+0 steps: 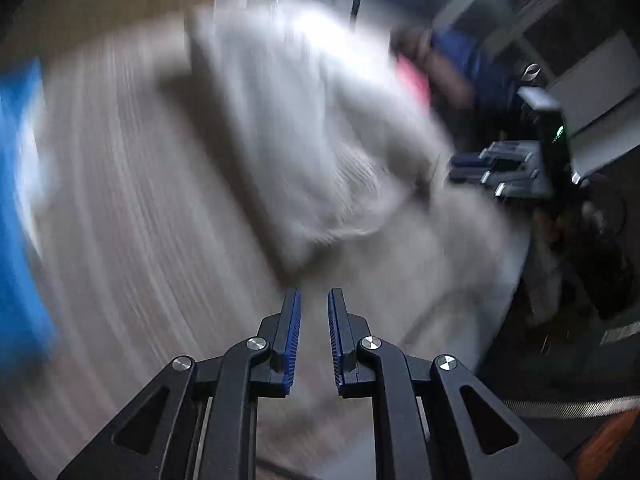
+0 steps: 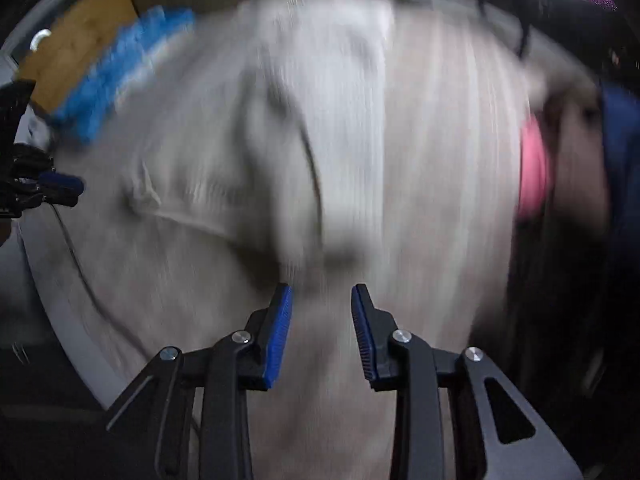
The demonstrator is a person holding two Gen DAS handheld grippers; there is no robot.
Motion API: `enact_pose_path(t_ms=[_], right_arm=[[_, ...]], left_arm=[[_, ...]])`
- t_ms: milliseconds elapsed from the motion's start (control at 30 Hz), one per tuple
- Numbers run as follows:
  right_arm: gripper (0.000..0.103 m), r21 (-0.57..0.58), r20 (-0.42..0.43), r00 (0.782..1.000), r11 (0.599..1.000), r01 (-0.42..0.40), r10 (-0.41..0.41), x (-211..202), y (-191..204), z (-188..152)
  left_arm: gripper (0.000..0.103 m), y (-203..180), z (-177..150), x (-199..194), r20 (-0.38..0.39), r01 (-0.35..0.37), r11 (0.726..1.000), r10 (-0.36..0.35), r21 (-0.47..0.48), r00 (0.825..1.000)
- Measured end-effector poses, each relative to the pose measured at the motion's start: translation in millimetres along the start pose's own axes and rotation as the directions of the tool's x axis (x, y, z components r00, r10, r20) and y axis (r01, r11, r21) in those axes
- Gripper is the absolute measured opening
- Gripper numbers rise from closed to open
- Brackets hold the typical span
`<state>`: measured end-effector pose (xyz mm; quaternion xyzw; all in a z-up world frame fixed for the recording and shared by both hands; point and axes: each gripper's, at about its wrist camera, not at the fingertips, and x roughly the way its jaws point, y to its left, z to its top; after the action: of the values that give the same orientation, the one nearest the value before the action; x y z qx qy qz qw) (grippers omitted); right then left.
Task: Fold clothes
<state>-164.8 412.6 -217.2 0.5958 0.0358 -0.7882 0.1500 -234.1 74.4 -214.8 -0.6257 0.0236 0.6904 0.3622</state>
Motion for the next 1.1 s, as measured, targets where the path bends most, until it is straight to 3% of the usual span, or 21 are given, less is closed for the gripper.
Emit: enact_pose_path(t_ms=[100, 200, 333, 433, 533, 667, 767, 833, 867, 900, 1000, 1100], right_arm=[[0.032, 0.093, 0.068, 0.997, 0.995, -0.041, 0.035, -35, -20, -17], [0.036, 0.163, 0.181, 0.98, 0.981, -0.108, 0.078, -65, -44, 1], [0.036, 0.174, 0.23, 0.966, 0.972, -0.16, 0.118, -59, -47, 41], [0.036, 0.127, 0.23, 0.954, 0.966, -0.223, 0.19, -39, -36, 67], [0.036, 0.104, 0.21, 0.962, 0.974, -0.201, 0.176, -8, -26, 88], [0.037, 0.076, 0.052, 0.985, 0.983, -0.167, 0.164, 35, -23, 82], [0.037, 0.076, 0.053, 0.981, 0.979, -0.19, 0.186, 12, -29, 83], [0.05, 0.111, 0.132, 0.975, 0.974, -0.196, 0.181, -9, -42, 90], [0.067, 0.129, 0.173, 0.971, 0.974, -0.188, 0.164, -19, -49, 94], [0.074, 0.143, 0.198, 0.971, 0.976, -0.163, 0.133, -23, -54, 99], [0.074, 0.179, 0.2, 0.974, 0.973, -0.144, 0.107, -15, -66, 118], [0.074, 0.175, 0.156, 0.977, 0.969, -0.172, 0.146, 11, -69, 131]], left_arm=[[0.012, 7, -10, -9, 0.046, -0.007, 0.999, 0.009, -0.049, 0.999], [0.015, 14, 8, -24, 0.138, -0.03, 0.997, 0.04, -0.075, 0.99], [0.016, 8, 46, -19, 0.239, -0.042, 0.995, 0.063, -0.089, 0.969], [0.018, -3, 72, -6, 0.264, -0.04, 0.999, 0.048, -0.037, 0.963], [0.018, -15, 85, 31, 0.201, -0.098, 0.995, 0.096, -0.001, 0.975], [0.02, -12, 88, 47, 0.15, -0.091, 0.995, 0.094, -0.028, 0.984], [0.021, -8, 92, 28, 0.176, -0.087, 0.994, 0.096, -0.06, 0.98], [0.044, 2, 98, 17, 0.208, -0.056, 0.989, 0.085, -0.139, 0.974], [0.046, 7, 100, 16, 0.218, -0.044, 0.982, 0.084, -0.181, 0.972], [0.046, 13, 105, 17, 0.225, -0.042, 0.974, 0.093, -0.224, 0.97], [0.046, 22, 114, 27, 0.216, -0.03, 0.954, 0.098, -0.298, 0.971], [0.047, 27, 123, 41, 0.191, 0.004, 0.946, 0.062, -0.325, 0.98]])
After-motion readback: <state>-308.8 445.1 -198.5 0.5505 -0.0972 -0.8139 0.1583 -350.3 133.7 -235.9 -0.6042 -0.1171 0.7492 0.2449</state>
